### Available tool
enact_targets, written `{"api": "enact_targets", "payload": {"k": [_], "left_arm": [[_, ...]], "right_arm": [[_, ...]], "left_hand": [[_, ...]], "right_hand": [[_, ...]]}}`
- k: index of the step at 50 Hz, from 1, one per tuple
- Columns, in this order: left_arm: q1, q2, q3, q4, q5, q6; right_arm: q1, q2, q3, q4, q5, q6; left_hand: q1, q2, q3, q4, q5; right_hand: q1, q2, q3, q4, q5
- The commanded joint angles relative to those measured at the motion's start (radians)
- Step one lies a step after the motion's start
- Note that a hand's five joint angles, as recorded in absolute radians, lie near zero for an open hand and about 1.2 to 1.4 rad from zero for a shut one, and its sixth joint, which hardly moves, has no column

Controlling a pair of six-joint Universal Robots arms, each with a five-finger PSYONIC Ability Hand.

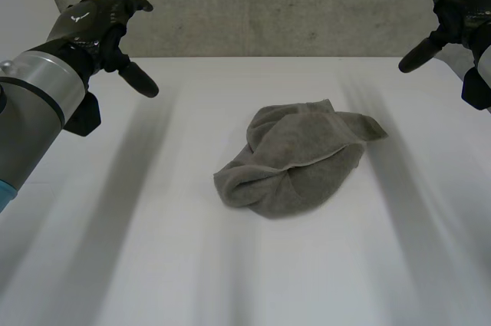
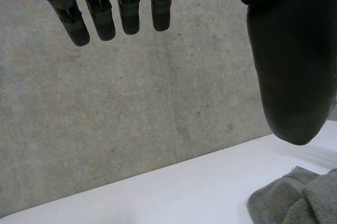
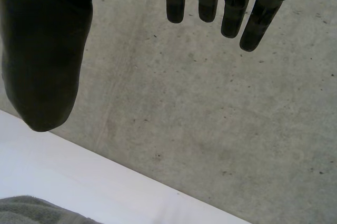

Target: Fold the towel.

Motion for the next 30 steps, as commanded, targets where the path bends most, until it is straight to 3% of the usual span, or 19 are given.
{"api": "enact_targets", "payload": {"k": [1,30], "left_arm": [[0.000,0.001,-0.003,0.003,-0.001,0.000],[0.000,-0.002,-0.012,0.009,0.001,0.002]], "right_arm": [[0.000,0.001,-0.001,-0.002,0.014,-0.001],[-0.011,-0.001,0.001,-0.003,0.011,0.001]], "left_hand": [[-0.122,-0.067,-0.043,-0.050,-0.054],[-0.122,-0.067,-0.043,-0.050,-0.054]], "right_hand": [[-0.070,-0.081,-0.007,-0.060,-0.060],[-0.070,-0.081,-0.007,-0.060,-0.060]]}}
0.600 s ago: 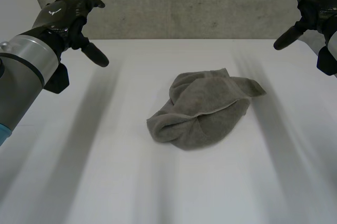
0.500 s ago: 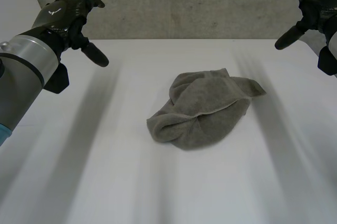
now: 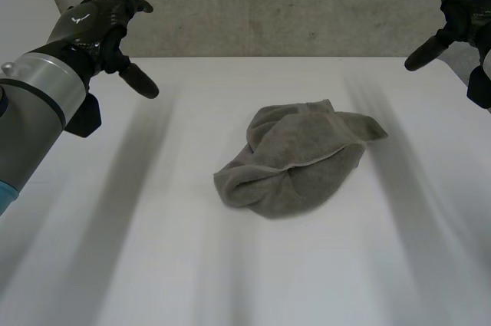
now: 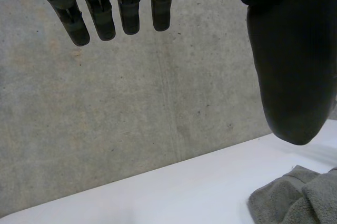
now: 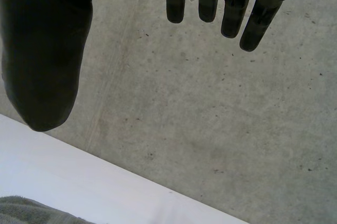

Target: Fold the towel.

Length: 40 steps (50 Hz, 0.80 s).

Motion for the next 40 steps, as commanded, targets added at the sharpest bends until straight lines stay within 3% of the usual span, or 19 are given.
{"api": "enact_targets", "payload": {"k": [1,6,8,9,11,16,21,28,32,38,40], "left_arm": [[0.000,-0.002,-0.004,0.001,0.001,0.000],[-0.002,-0.013,-0.010,0.004,0.013,0.001],[-0.006,-0.040,-0.013,0.008,0.021,0.005],[-0.006,-0.040,-0.013,0.008,0.021,0.005],[-0.014,-0.106,-0.010,0.009,0.035,0.009],[-0.038,-0.224,-0.007,0.012,0.078,0.024],[-0.101,-0.368,0.044,0.024,0.121,0.025],[-0.110,-0.514,0.101,0.068,0.227,0.023],[-0.112,-0.601,0.139,0.085,0.318,0.018],[-0.112,-0.655,0.179,0.084,0.334,0.015],[-0.110,-0.663,0.185,0.081,0.335,0.012]], "right_arm": [[0.000,0.001,0.001,0.000,-0.004,0.001],[0.002,0.005,-0.003,0.004,-0.037,-0.003],[0.008,0.028,-0.023,0.024,-0.121,-0.021],[0.008,0.028,-0.023,0.024,-0.122,-0.022],[0.003,0.097,-0.040,0.092,-0.259,-0.078],[0.025,0.209,-0.061,0.184,-0.353,-0.188],[0.081,0.333,-0.061,0.198,-0.332,-0.311],[0.138,0.458,-0.040,0.115,-0.244,-0.339],[0.155,0.488,0.011,-0.059,-0.206,-0.273],[0.193,0.566,0.006,-0.164,-0.189,-0.129],[0.200,0.582,-0.003,-0.167,-0.183,-0.112]], "left_hand": [[-0.122,-0.067,-0.043,-0.050,-0.054],[-0.122,-0.067,-0.043,-0.050,-0.054],[-0.122,-0.067,-0.043,-0.050,-0.054],[-0.122,-0.067,-0.043,-0.050,-0.054],[-0.119,-0.064,-0.043,-0.050,-0.051],[-0.099,-0.044,-0.043,-0.050,-0.030],[-0.064,-0.009,-0.043,-0.050,0.005],[0.095,0.150,-0.043,-0.050,0.163],[0.177,0.232,-0.043,-0.050,0.245],[0.289,0.344,-0.043,-0.050,0.357],[0.572,0.627,-0.043,-0.050,0.640]], "right_hand": [[-0.070,-0.081,-0.007,-0.060,-0.060],[-0.070,-0.081,-0.007,-0.060,-0.060],[-0.070,-0.081,-0.007,-0.060,-0.060],[-0.070,-0.081,-0.007,-0.060,-0.060],[-0.070,-0.081,-0.007,-0.060,-0.060],[-0.070,-0.081,-0.007,-0.060,-0.060],[-0.070,-0.081,-0.007,-0.060,-0.060],[-0.070,-0.081,-0.007,-0.060,-0.060],[-0.034,-0.044,-0.007,-0.060,-0.023],[0.069,0.058,-0.007,-0.060,0.080],[0.162,0.152,-0.007,-0.060,0.173]]}}
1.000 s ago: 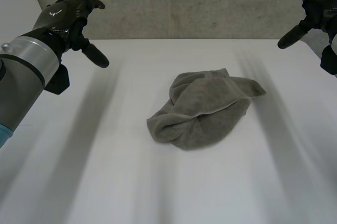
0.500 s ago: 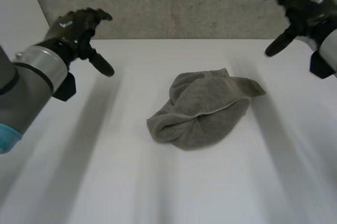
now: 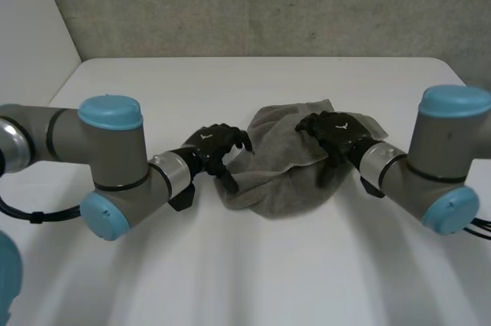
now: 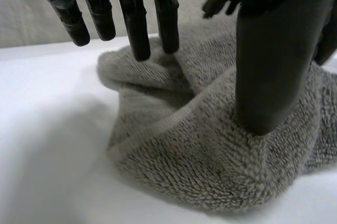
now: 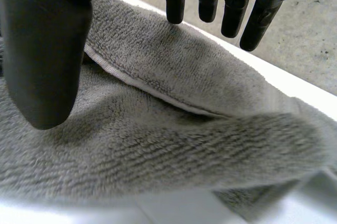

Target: Fold the towel.

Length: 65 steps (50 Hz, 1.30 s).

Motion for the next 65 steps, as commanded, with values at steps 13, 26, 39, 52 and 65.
{"api": "enact_targets", "payload": {"k": [13,26,39,52,65], "left_arm": [[0.007,0.130,-0.024,-0.008,0.017,-0.113],[0.039,0.413,-0.164,-0.010,0.016,-0.230],[0.036,0.603,-0.290,-0.013,0.016,-0.256],[0.083,0.417,0.143,0.181,-0.104,-0.046],[0.046,0.730,-0.185,0.410,-0.046,-0.069]], "right_arm": [[0.022,-0.152,0.045,-0.154,0.009,0.250],[-0.173,-0.449,0.046,0.168,-0.315,0.159],[-0.211,-0.492,-0.056,0.493,-0.464,-0.083],[-0.021,-0.182,-0.677,0.258,-0.165,-0.306],[-0.147,-0.554,-0.140,0.002,-0.472,0.063]], "left_hand": [[0.862,0.855,-0.043,-0.050,0.854],[0.862,0.855,-0.043,-0.050,0.854],[0.862,0.855,-0.043,-0.050,0.854],[0.862,0.855,-0.043,-0.050,0.854],[0.862,0.855,-0.043,-0.050,0.854]], "right_hand": [[1.134,1.131,-0.007,-0.060,1.135],[1.134,1.131,-0.007,-0.060,1.135],[1.134,1.131,-0.007,-0.060,1.135],[1.134,1.131,-0.007,-0.060,1.135],[1.134,1.131,-0.007,-0.060,1.135]]}}
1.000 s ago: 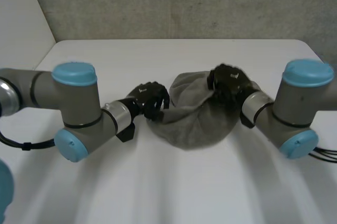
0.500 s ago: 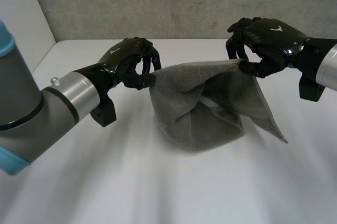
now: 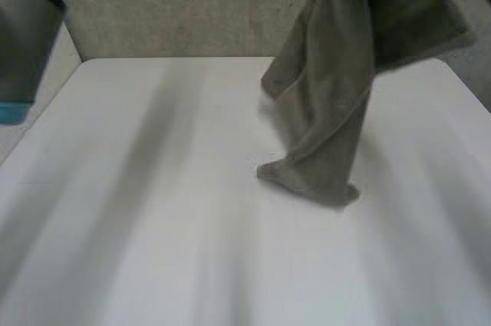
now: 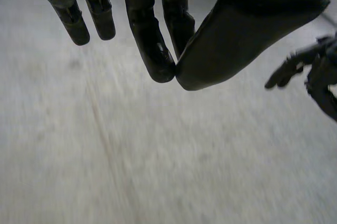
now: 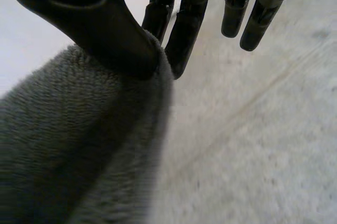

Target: Fold the towel.

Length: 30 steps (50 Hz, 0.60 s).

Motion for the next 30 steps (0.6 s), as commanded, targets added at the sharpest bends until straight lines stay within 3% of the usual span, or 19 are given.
{"api": "enact_targets", "payload": {"k": [1,3,4,5,6,7,10,20,24,26,27,28,29,30], "left_arm": [[-0.011,0.079,-0.254,0.016,0.102,-0.007],[-0.012,0.055,-0.296,0.013,0.128,-0.003],[-0.010,0.018,-0.338,0.015,0.148,-0.001],[-0.010,0.018,-0.338,0.015,0.148,-0.001],[-0.010,-0.022,-0.366,0.018,0.151,-0.003],[-0.010,-0.069,-0.384,0.010,0.151,-0.004],[-0.005,-0.147,-0.403,-0.004,0.147,-0.010],[0.004,-0.330,-0.398,-0.063,0.145,-0.006],[0.004,-0.333,-0.394,-0.067,0.145,-0.012],[-0.004,-0.332,-0.389,-0.067,0.147,-0.012],[-0.004,-0.332,-0.389,-0.067,0.147,-0.012],[-0.005,-0.329,-0.387,-0.067,0.147,-0.012],[-0.010,-0.327,-0.380,-0.067,0.147,-0.014],[-0.010,-0.327,-0.380,-0.067,0.147,-0.014]], "right_arm": [[-0.088,-0.149,0.310,-0.041,-0.218,0.107],[-0.092,-0.158,0.374,-0.004,-0.220,0.104],[-0.092,-0.158,0.374,-0.004,-0.220,0.104],[-0.094,-0.161,0.405,0.011,-0.221,0.104],[-0.092,-0.168,0.437,0.018,-0.224,0.102],[-0.092,-0.168,0.437,0.018,-0.224,0.102],[-0.083,-0.184,0.497,0.024,-0.220,0.085],[-0.109,-0.307,0.578,0.110,-0.220,0.041],[-0.188,-0.384,0.584,0.192,-0.229,-0.008],[-0.232,-0.407,0.587,0.231,-0.237,-0.042],[-0.276,-0.419,0.592,0.270,-0.243,-0.086],[-0.276,-0.419,0.592,0.271,-0.243,-0.087],[-0.310,-0.425,0.606,0.304,-0.255,-0.141],[-0.310,-0.425,0.606,0.305,-0.255,-0.142]], "left_hand": [[0.066,0.067,-0.043,-0.050,0.056],[0.066,0.067,-0.043,-0.050,0.056],[-0.222,-0.220,-0.043,-0.050,-0.232],[-0.224,-0.223,-0.043,-0.050,-0.235],[-0.553,-0.552,-0.043,-0.050,-0.563],[-0.693,-0.691,-0.043,-0.050,-0.703],[-0.811,-0.810,-0.043,-0.050,-0.821],[-0.826,-0.825,-0.043,-0.050,-0.837],[-0.829,-0.828,-0.043,-0.050,-0.839],[-0.838,-0.837,-0.043,-0.050,-0.848],[-0.838,-0.837,-0.043,-0.050,-0.848],[-0.841,-0.840,-0.043,-0.050,-0.851],[-0.841,-0.840,-0.043,-0.050,-0.851],[-0.841,-0.840,-0.043,-0.050,-0.851]], "right_hand": [[0.099,0.083,-0.007,-0.060,0.065],[0.099,0.083,-0.007,-0.060,0.065],[0.099,0.083,-0.007,-0.060,0.065],[0.099,0.083,-0.007,-0.060,0.065],[0.099,0.083,-0.007,-0.060,0.065],[0.099,0.083,-0.007,-0.060,0.065],[0.099,0.083,-0.007,-0.060,0.065],[0.099,0.083,-0.007,-0.060,0.065],[0.099,0.083,-0.007,-0.060,0.065],[0.006,-0.010,-0.007,-0.060,-0.028],[-0.648,-0.664,-0.007,-0.060,-0.682],[-0.654,-0.670,-0.007,-0.060,-0.689],[-1.123,-1.139,-0.007,-0.060,-1.157],[-1.123,-1.139,-0.007,-0.060,-1.157]]}}
